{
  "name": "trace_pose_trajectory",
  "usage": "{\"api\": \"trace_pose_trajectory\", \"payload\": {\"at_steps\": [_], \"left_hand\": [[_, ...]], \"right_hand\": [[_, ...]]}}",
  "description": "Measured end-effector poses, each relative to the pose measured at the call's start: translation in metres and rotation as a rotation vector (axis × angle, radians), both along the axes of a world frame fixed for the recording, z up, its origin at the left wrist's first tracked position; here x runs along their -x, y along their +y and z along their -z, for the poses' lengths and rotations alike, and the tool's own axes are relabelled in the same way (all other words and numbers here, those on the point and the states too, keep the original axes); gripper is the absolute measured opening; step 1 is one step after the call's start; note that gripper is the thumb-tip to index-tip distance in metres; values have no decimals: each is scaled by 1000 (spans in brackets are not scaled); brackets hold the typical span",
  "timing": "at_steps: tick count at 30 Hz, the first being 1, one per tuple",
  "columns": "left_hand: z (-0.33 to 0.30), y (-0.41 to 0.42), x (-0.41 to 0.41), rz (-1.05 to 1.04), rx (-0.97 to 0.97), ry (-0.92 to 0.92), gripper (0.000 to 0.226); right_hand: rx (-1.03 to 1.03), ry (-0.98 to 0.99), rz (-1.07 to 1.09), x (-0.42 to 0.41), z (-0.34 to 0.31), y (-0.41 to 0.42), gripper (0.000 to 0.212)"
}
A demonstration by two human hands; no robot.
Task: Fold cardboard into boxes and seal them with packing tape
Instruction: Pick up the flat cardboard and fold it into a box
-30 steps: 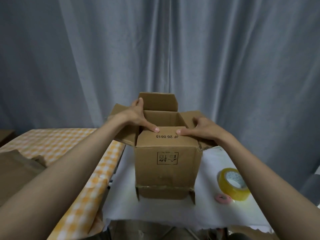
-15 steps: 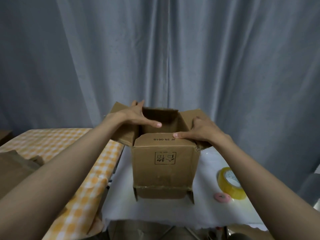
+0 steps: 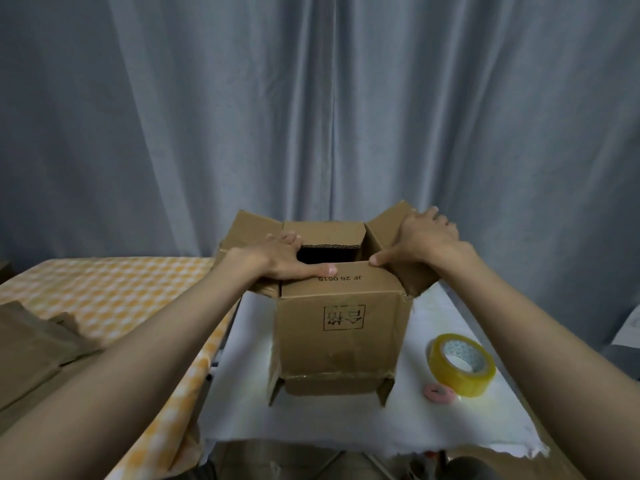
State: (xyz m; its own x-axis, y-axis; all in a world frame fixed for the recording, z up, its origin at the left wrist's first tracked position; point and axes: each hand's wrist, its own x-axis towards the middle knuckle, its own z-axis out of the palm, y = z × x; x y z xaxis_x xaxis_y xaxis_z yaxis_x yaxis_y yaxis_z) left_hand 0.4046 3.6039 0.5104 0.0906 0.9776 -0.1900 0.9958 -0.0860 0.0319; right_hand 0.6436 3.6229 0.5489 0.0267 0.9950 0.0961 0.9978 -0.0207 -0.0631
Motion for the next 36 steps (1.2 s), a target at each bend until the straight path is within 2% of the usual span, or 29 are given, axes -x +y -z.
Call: {"api": "trace_pose_trajectory", "payload": {"at_steps": [1, 4, 6, 9, 10, 14, 17, 19, 22, 24, 27, 29, 31, 33, 36], "left_hand": [[-1, 0, 0, 2, 6, -2, 136], [-3, 1, 4, 6, 4, -9, 139], [-2, 2, 6, -4, 13, -26, 142], [-2, 3, 7, -27, 22, -52, 144], [-2, 4, 8, -31, 18, -61, 143], [-6, -1, 7, -57, 4, -105, 135], [-19, -6, 15, -40, 15, -47, 133], [-32, -11, 30, -73, -95, -50, 120], [-51, -9, 63, -256, -362, -135, 88], [-56, -9, 81, -362, -387, -273, 76], [-51, -14, 76, -373, -426, -708, 62], [-50, -13, 61, -343, -548, -858, 54], [-51, -7, 41, -302, -561, -945, 57], [-52, 1, 19, -236, -549, -923, 56], [-45, 3, -12, -69, -542, -688, 40]], "right_hand": [[-6, 19, -15, -2, -6, 0, 106], [-51, 115, -124, -5, -28, -4, 43], [-67, 190, -208, 1, -45, -6, 26], [34, 514, -332, 20, -56, -6, 49], [57, 541, -381, 26, -52, -7, 49], [-24, 275, -506, 41, -5, -2, 28], [10, 208, -555, 41, 32, -1, 38], [8, 245, -557, 38, 46, 3, 42], [12, 255, -537, 37, 51, 11, 40], [11, 260, -506, 36, 52, 16, 53], [-5, 298, -478, 35, 55, 18, 63], [-4, 315, -471, 35, 56, 18, 66], [-1, 326, -466, 34, 57, 18, 68], [-10, 336, -463, 32, 58, 18, 67], [-32, 347, -445, 30, 58, 18, 63]]}}
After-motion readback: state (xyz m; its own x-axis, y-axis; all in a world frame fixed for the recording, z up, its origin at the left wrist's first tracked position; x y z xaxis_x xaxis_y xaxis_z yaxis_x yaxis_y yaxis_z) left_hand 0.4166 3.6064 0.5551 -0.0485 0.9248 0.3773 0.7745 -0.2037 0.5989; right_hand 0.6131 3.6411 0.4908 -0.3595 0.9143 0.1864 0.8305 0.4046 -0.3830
